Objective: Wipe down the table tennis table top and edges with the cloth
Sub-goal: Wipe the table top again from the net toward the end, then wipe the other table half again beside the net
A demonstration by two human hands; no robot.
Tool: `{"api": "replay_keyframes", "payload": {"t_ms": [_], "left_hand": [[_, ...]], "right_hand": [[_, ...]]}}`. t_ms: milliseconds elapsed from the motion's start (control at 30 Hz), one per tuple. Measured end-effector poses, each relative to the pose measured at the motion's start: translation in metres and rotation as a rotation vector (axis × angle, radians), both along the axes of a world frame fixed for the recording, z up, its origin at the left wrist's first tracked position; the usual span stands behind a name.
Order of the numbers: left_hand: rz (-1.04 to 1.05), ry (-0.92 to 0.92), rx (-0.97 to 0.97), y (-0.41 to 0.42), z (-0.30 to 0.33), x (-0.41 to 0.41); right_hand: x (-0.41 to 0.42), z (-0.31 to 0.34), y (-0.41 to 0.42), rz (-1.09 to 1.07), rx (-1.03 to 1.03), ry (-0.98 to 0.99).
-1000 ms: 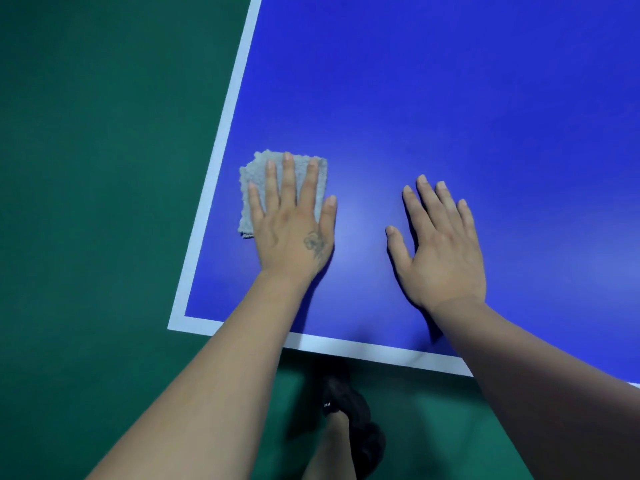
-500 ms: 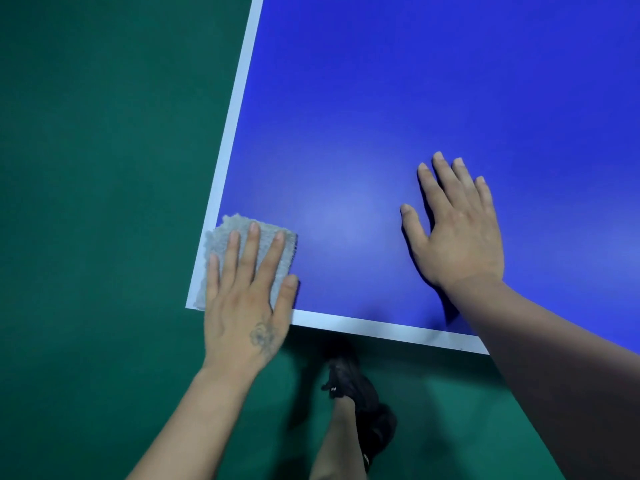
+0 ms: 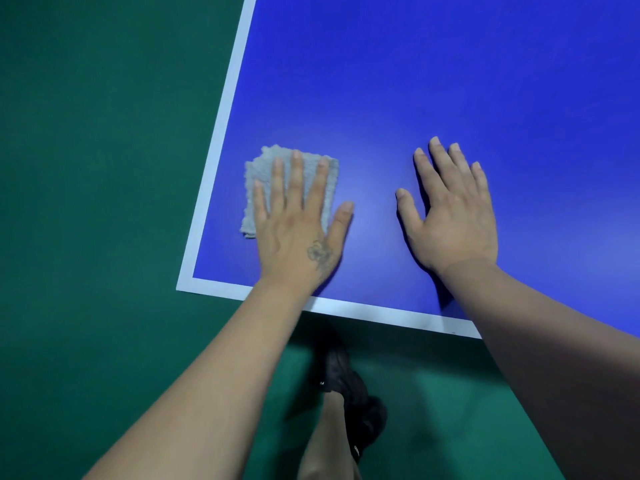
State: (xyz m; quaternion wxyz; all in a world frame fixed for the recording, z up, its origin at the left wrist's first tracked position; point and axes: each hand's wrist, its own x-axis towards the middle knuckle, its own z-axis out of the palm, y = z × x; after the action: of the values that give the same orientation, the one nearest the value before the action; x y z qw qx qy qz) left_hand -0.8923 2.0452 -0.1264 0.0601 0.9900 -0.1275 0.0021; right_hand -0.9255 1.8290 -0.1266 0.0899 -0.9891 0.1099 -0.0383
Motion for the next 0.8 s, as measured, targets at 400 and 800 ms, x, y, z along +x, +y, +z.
{"api": "replay_keyframes", "payload": {"t_ms": [400,800], "left_hand": [[-0.200,0.155,0.183,0.088,0.015,-0.101],[0.118,0.220,-0.163,0.162,0.042,-0.111]], "right_hand": [[-0.005,0.001,-0.002,0.026,0.067,0.001],[-0.094,0.017,0.049,-0.045,0.232,0.135]]}}
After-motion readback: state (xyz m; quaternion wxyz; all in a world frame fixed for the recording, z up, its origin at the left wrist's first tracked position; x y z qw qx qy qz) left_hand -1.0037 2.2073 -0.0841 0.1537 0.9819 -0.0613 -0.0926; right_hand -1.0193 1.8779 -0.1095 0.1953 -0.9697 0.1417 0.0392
